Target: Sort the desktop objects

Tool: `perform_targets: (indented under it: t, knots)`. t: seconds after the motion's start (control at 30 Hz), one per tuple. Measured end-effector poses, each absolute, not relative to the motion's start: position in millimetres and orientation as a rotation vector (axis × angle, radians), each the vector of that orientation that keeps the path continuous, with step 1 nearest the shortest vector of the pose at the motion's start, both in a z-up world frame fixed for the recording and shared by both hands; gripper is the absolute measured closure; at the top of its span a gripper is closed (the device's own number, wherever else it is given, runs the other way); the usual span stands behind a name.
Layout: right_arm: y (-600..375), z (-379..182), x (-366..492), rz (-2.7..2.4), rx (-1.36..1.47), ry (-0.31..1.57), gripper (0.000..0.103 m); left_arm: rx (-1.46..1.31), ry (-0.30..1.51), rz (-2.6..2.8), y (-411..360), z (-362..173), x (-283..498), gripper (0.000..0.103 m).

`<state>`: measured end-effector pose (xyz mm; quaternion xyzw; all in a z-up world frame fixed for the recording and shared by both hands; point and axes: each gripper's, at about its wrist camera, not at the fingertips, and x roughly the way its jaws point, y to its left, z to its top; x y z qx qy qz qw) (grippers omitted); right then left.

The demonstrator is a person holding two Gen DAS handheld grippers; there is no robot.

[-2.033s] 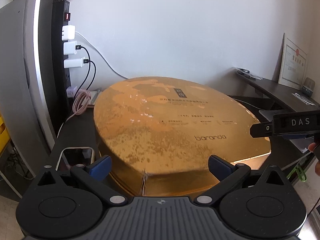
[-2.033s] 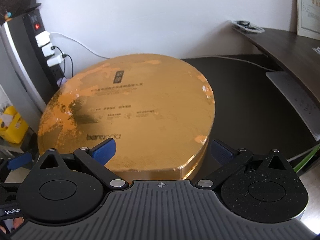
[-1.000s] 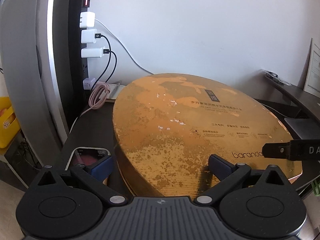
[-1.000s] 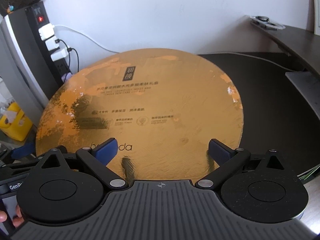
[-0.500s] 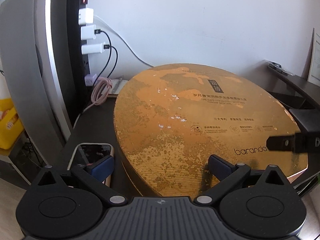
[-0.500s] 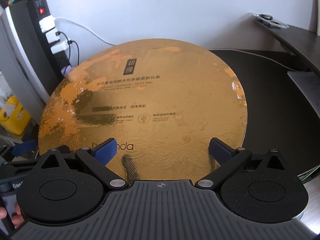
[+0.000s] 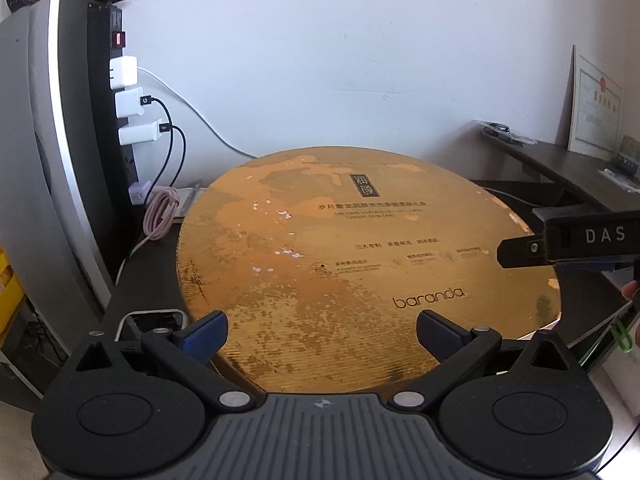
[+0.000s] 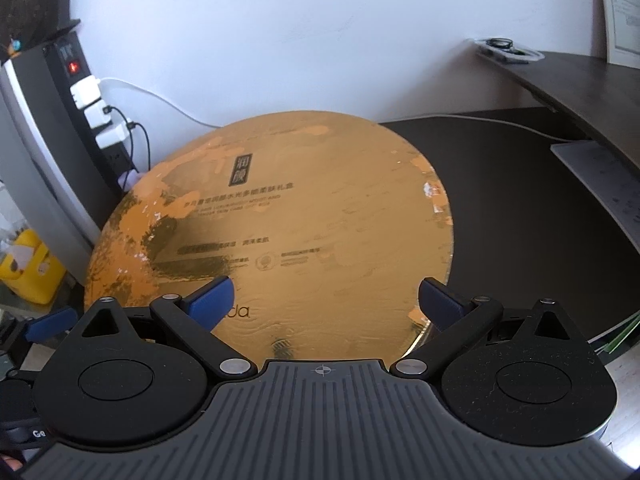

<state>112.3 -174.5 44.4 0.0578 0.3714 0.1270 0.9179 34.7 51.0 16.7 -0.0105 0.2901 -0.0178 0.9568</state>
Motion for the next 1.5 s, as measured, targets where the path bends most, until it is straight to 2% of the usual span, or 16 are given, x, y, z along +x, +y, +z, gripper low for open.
perform_targets:
  t: [0.3, 0.9, 1.5]
  knots:
    - [-186.1, 47.2, 117.8, 0.271, 0.158, 0.735, 0.002, -0.107, 0.555, -0.076, 62.1, 28.3, 48.2, 0.0]
    - [-170.0, 53.7, 167.9, 0.348, 0.11, 0.612, 0.002, -0.112, 0.547, 0.247, 111.7, 34.6, 105.0, 0.001]
    - [-166.5, 33.3, 211.9, 0.331, 0.132, 0.676, 0.002, -0.133, 0.637, 0.363, 135.1, 14.3, 124.5, 0.0]
